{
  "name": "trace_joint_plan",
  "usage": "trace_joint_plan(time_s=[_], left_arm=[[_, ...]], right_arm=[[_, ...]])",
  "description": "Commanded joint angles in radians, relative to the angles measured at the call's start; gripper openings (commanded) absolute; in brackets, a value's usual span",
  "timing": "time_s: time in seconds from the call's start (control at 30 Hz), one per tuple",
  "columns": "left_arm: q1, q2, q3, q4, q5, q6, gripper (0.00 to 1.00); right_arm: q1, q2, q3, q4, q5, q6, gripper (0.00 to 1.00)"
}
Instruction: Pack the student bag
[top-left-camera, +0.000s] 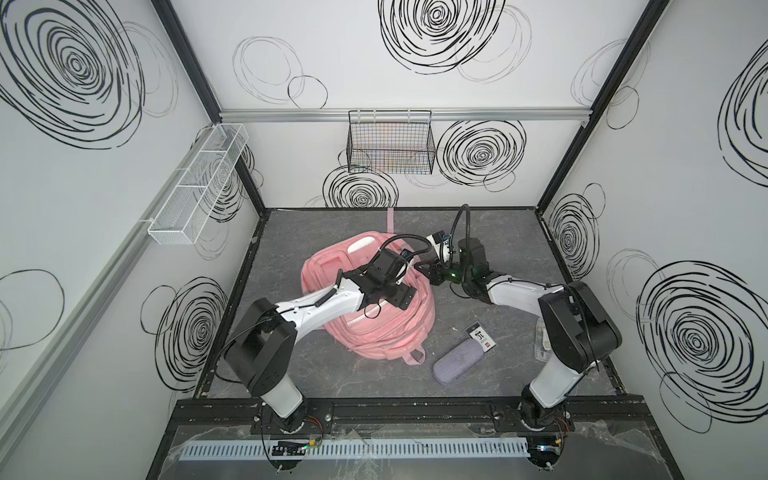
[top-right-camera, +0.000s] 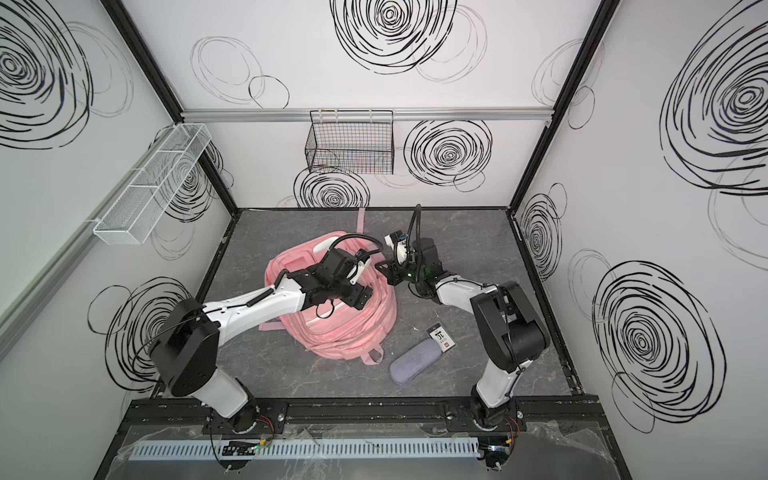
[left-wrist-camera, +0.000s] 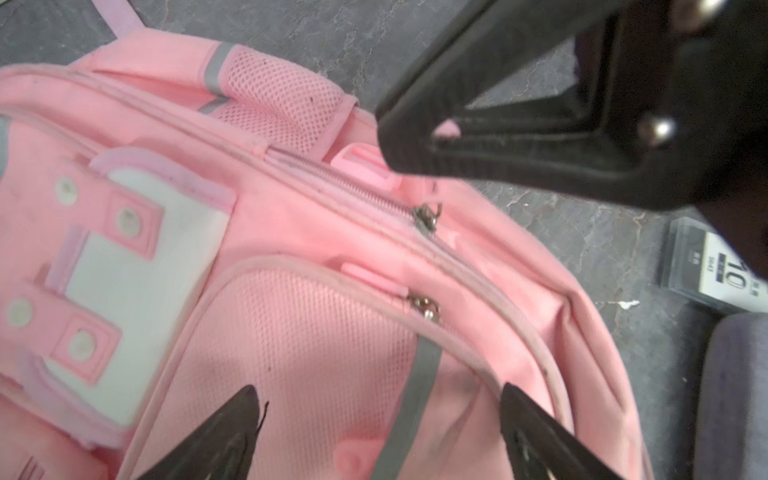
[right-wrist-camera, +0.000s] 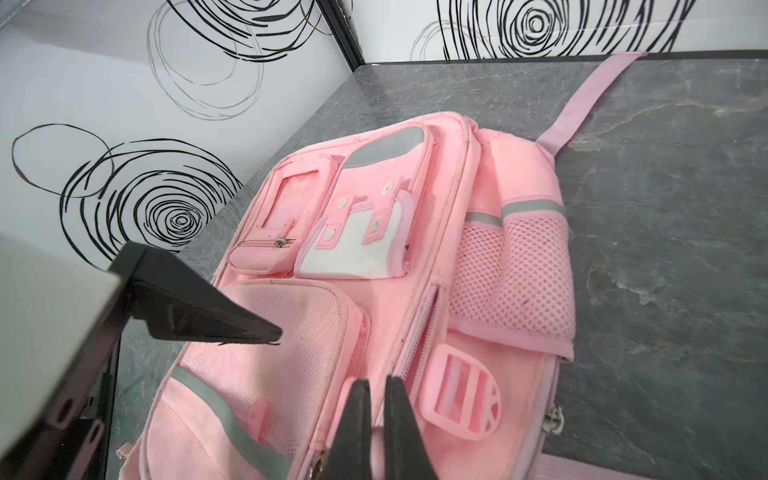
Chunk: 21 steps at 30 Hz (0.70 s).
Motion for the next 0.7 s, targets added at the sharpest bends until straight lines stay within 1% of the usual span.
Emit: trace_joint_plan(time_s=[0.0, 0.17, 0.33, 0.43, 0.47, 0.6, 0.63, 0.67], left_arm=[[-0.014, -0.024, -0.029, 0.001, 0.018, -0.047, 0.92], [-0.047, -0.003, -0.039, -0.026, 0.004, -0.053, 0.91], [-0.092, -0.017, -0.042, -0.026, -0.004, -0.057, 0.92], [-0.093, -0.012, -0.053, -0.022, -0.023, -0.052, 0.88], [-0.088, -0.001, -0.053, -0.029, -0.046, -0.051, 0.86], [-0.068, 0.028, -0.038, -0.055, -0.082, -0.041, 0.68], [-0.066, 0.032, -0.036, -0.053, -0.083, -0.035, 0.58], [-0.063, 0.033, -0.034, -0.052, -0.077, -0.032, 0.53]], right_arm=[[-0.013, -0.005, 0.034, 0.059, -0.008, -0.001, 0.0], [-0.014, -0.01, 0.033, 0.073, -0.011, 0.007, 0.0], [-0.015, -0.005, 0.037, 0.067, -0.016, 0.007, 0.0], [-0.015, -0.009, 0.035, 0.066, -0.016, 0.007, 0.0], [-0.015, -0.011, 0.035, 0.067, -0.016, 0.006, 0.0], [-0.015, -0.022, 0.032, 0.064, -0.017, 0.005, 0.0], [-0.015, -0.025, 0.032, 0.061, -0.017, 0.001, 0.0], [-0.015, -0.028, 0.034, 0.059, -0.017, 0.0, 0.0]])
